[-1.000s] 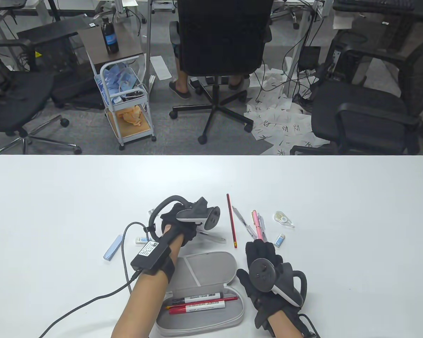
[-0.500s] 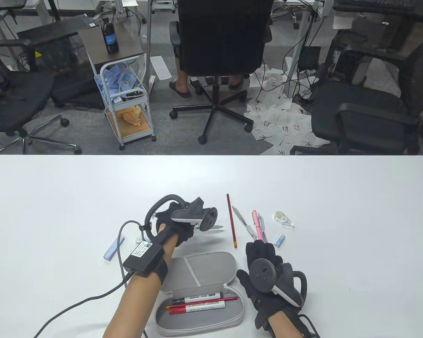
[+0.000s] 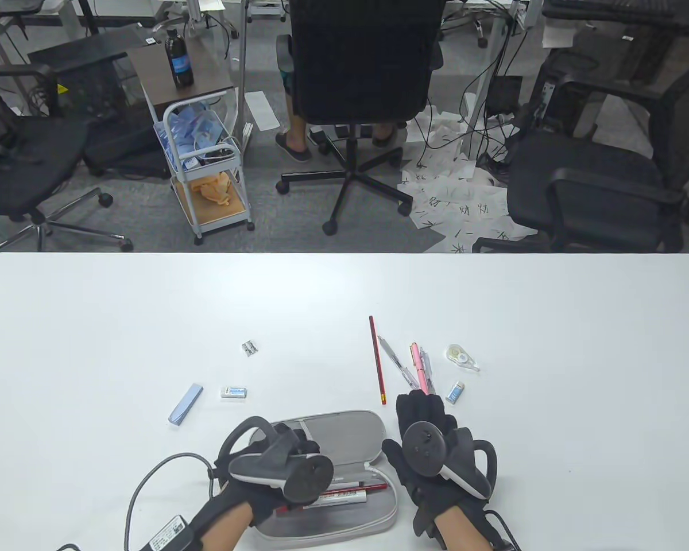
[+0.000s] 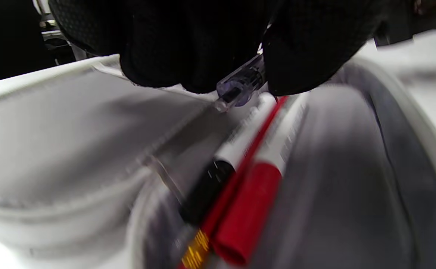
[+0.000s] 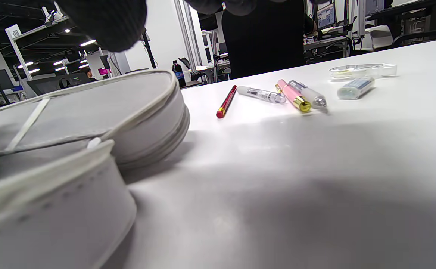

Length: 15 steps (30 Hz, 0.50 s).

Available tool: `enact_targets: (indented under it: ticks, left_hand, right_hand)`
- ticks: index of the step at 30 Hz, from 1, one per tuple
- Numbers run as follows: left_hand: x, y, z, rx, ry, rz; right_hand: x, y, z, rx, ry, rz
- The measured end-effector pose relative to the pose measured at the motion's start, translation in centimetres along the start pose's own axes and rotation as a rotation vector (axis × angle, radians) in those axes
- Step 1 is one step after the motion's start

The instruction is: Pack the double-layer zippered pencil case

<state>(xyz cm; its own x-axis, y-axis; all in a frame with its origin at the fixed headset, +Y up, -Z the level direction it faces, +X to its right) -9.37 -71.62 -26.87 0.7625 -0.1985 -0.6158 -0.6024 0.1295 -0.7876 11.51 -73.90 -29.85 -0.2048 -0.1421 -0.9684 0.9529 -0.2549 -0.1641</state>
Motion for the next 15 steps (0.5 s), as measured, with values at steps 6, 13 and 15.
enact_targets:
  ticks: [6, 13, 15]
  left_hand:
    - [0.2, -1.5, -1.5, -0.032, 0.053, 0.048]
    - [-5.2, 2.3, 1.8, 0.003, -0.259, 0.329]
    - [-7.2, 4.0, 2.0, -0.034, -0.347, 0.434]
  right_hand:
    - [-0.3, -0.2, -0.1, -0.006, 0.010, -0.009]
    - [-0.3, 0.0, -0.3, 0.004, 0.010, -0.002]
    - [-0.3, 0.0, -0.4, 0.011, 0.017, 0.000]
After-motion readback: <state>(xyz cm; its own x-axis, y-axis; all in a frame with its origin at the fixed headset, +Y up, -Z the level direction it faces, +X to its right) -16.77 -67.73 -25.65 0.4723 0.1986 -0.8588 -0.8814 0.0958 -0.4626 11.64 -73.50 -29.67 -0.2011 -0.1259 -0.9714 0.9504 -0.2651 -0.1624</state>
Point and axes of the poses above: the tracker on the back of each hand, its own y axis roughly to the little-finger side, its own x axis roughly from the wrist to the fingertips, z = x × y, the point moved 1 cm from there along x, roughly from the wrist to the fingertips, and after that the axes turned 6 degrees about -y, right-handed, at the moved point
